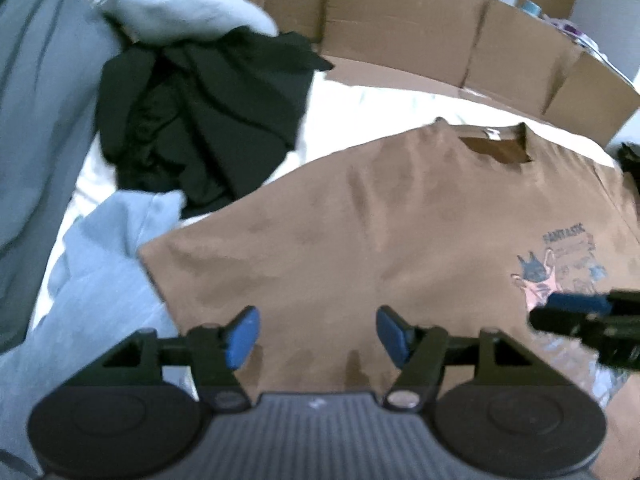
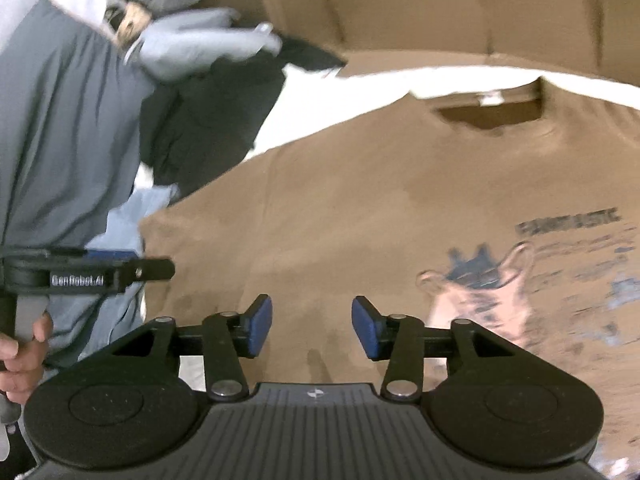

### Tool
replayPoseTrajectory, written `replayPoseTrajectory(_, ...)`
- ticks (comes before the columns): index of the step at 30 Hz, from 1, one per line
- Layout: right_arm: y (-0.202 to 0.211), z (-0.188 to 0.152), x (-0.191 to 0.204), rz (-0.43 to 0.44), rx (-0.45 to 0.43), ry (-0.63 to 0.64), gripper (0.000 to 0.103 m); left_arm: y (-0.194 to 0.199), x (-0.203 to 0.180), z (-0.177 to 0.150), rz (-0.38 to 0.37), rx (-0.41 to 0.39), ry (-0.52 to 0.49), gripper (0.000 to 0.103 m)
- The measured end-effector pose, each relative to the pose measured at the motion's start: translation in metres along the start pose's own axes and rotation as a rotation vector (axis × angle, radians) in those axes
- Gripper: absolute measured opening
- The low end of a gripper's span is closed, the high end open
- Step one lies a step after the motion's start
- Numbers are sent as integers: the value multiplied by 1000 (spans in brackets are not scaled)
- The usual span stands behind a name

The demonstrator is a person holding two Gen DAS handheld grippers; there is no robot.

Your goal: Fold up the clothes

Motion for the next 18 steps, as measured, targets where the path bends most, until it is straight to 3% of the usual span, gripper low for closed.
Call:
replayPoseTrajectory(10,41,8,-75,-93,-76,-49,62,-2,-58,23,-32,-58,-74,71)
replayPoseTrajectory(18,68,2,-145,-197,-112,-138,62,-5,-101,30,-42,-24,-137,71)
Point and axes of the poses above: each gripper's, at about its wrist camera, not at the fingertips, and y roughly against the way its jaws point, x to its left, z to its top, the point moved 5 cm from there along -y, roughly the way its jaws point, and after that the axes turned 5 degrees about y, right-handed, at the moved point
